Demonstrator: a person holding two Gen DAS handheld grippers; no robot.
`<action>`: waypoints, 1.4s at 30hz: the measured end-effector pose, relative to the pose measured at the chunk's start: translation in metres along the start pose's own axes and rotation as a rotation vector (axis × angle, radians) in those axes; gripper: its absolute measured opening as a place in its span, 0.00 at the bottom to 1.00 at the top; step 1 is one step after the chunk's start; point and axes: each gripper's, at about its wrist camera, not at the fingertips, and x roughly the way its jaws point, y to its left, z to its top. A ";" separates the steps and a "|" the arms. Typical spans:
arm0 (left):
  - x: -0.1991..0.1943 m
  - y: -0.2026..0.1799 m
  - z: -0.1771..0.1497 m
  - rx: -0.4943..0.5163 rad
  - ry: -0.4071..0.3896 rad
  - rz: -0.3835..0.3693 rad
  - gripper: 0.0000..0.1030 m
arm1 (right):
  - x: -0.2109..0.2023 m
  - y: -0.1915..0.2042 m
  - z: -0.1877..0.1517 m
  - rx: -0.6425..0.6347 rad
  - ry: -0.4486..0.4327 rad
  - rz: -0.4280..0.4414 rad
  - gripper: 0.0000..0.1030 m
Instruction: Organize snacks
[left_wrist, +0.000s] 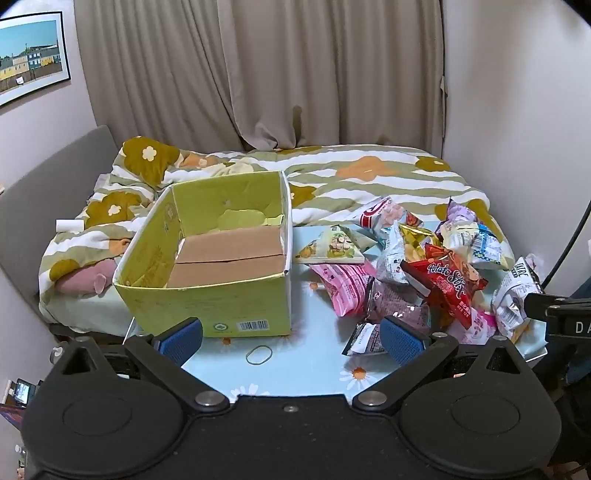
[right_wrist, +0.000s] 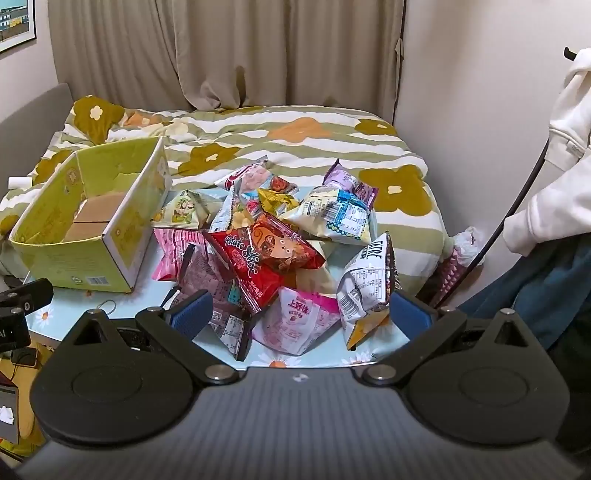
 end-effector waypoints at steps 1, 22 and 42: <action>0.000 0.000 0.000 -0.002 -0.001 -0.001 1.00 | 0.000 0.000 0.000 -0.001 0.000 0.000 1.00; 0.002 0.003 0.002 -0.007 -0.003 0.000 1.00 | 0.003 0.004 0.002 -0.006 0.001 0.001 1.00; 0.007 0.007 0.005 -0.015 0.014 -0.004 1.00 | 0.009 0.006 0.003 -0.010 0.011 0.004 1.00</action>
